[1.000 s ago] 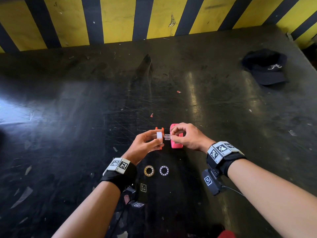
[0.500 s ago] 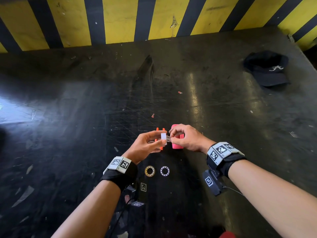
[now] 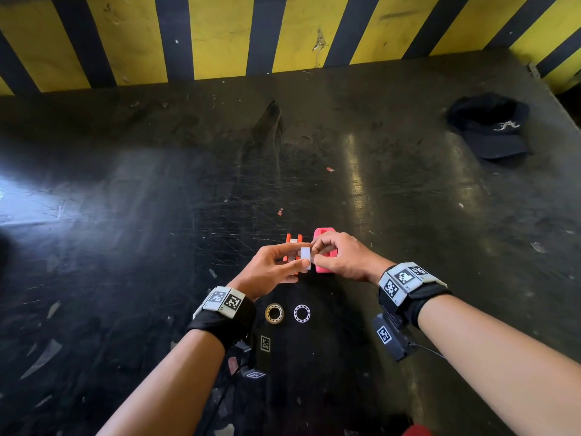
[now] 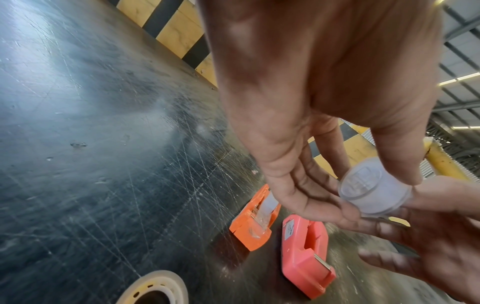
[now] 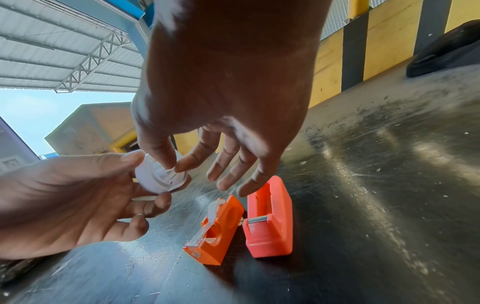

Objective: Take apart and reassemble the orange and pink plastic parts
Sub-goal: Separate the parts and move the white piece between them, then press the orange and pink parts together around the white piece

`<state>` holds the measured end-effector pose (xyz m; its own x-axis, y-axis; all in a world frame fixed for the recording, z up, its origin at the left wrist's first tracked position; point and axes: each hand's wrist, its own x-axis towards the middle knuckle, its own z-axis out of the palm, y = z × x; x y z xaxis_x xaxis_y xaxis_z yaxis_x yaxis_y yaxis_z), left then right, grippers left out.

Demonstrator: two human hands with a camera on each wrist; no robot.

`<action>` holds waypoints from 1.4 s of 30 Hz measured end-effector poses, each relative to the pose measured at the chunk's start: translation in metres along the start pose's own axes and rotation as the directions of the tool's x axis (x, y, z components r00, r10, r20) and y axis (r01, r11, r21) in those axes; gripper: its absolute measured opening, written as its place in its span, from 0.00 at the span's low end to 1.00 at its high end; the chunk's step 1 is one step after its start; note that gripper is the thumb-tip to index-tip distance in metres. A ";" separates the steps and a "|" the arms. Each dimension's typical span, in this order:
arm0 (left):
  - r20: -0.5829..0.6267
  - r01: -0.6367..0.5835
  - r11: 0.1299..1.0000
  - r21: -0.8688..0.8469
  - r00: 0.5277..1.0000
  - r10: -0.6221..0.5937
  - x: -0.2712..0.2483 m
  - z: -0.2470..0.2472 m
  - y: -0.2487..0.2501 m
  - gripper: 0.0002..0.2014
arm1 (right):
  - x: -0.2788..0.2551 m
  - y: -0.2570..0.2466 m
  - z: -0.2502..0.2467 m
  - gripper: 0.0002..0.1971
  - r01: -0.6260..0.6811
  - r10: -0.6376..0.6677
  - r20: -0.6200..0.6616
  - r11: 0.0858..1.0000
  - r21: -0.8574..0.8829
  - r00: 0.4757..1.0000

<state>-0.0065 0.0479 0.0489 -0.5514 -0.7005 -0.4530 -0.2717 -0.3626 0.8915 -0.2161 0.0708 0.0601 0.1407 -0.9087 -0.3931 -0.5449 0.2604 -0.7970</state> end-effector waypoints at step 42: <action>-0.107 -0.095 0.848 0.522 0.979 0.175 0.032 -0.001 0.016 0.19 | 0.006 0.042 0.002 0.55 0.140 -0.161 -0.075 0.962 -0.234 0.984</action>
<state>-0.0279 0.0193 0.0482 -0.5032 -0.8147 -0.2881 -0.5895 0.0798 0.8038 -0.2363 0.0765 0.0236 0.1645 -0.9606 -0.2238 -0.6983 0.0468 -0.7143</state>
